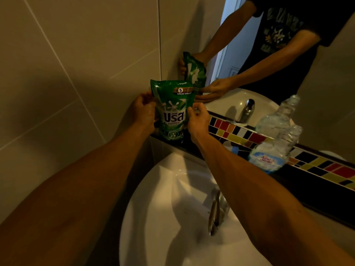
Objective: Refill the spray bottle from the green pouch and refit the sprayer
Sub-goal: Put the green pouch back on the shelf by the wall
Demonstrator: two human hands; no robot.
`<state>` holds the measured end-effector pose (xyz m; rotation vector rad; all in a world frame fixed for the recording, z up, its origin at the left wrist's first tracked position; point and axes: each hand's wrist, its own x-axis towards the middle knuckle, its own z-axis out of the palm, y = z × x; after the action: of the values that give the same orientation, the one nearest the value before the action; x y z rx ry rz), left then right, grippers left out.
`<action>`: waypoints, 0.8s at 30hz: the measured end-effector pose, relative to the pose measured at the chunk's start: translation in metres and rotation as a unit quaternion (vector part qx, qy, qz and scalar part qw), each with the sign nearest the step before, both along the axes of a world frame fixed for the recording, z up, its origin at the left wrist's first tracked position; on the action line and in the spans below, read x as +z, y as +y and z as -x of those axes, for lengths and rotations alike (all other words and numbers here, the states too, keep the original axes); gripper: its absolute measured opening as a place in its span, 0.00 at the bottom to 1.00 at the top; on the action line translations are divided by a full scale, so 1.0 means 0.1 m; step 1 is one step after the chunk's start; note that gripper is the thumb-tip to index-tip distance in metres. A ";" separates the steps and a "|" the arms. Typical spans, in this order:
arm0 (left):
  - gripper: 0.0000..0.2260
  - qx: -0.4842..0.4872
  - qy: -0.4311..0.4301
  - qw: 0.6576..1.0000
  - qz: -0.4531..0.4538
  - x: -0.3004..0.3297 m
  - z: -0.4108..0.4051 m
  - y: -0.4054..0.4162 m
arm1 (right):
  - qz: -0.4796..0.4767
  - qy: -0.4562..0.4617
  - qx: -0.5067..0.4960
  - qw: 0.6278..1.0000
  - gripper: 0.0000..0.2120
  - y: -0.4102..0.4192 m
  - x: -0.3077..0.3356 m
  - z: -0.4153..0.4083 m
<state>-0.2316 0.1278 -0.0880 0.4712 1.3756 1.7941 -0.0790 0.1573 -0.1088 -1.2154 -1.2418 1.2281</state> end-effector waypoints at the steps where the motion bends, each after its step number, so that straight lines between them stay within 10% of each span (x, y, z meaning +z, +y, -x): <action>1: 0.13 0.006 -0.004 1.000 -0.001 -0.02 0.02 0.02 | -0.004 0.002 0.000 1.000 0.06 0.02 -0.01 0.03; 24: 0.29 -0.023 0.130 0.983 0.126 -0.37 -0.65 -0.58 | 0.042 -0.017 -0.038 0.998 0.23 -0.69 -0.34 -0.74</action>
<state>-0.1671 0.0697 -0.1252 0.6101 1.7317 1.5319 -0.0052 0.0887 -0.1426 -1.3363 -1.1681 1.2191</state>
